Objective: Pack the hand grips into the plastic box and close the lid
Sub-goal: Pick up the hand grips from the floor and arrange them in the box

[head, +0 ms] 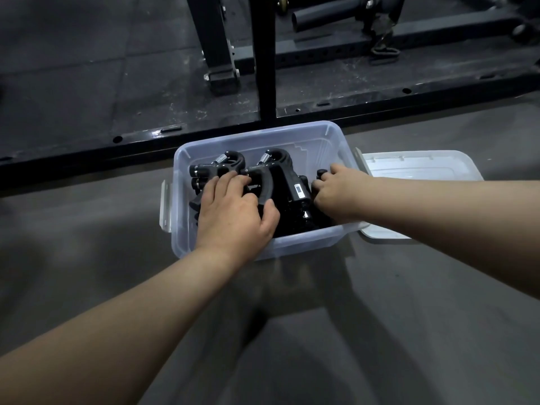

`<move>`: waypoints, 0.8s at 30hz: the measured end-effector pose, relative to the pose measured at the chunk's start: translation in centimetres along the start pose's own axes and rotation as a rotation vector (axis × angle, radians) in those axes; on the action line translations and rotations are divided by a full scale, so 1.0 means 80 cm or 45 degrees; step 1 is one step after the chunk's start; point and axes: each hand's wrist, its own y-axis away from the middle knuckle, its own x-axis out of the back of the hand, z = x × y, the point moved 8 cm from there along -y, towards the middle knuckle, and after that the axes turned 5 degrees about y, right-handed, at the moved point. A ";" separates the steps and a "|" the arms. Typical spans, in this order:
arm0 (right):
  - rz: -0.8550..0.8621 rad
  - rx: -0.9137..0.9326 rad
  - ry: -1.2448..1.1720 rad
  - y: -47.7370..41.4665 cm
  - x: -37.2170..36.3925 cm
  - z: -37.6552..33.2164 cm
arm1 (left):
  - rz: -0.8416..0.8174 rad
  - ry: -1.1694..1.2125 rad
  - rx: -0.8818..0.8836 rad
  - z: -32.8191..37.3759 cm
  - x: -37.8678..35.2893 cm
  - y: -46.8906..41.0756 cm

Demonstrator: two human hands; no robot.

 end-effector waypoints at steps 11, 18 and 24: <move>0.146 0.051 0.254 -0.022 0.002 -0.017 | -0.008 0.000 0.000 0.002 0.001 0.001; 0.184 0.192 0.299 -0.019 0.007 -0.020 | -0.003 0.003 -0.005 0.001 -0.001 0.001; 0.001 0.201 0.304 -0.017 -0.014 -0.021 | 0.012 0.004 -0.012 0.002 0.002 0.001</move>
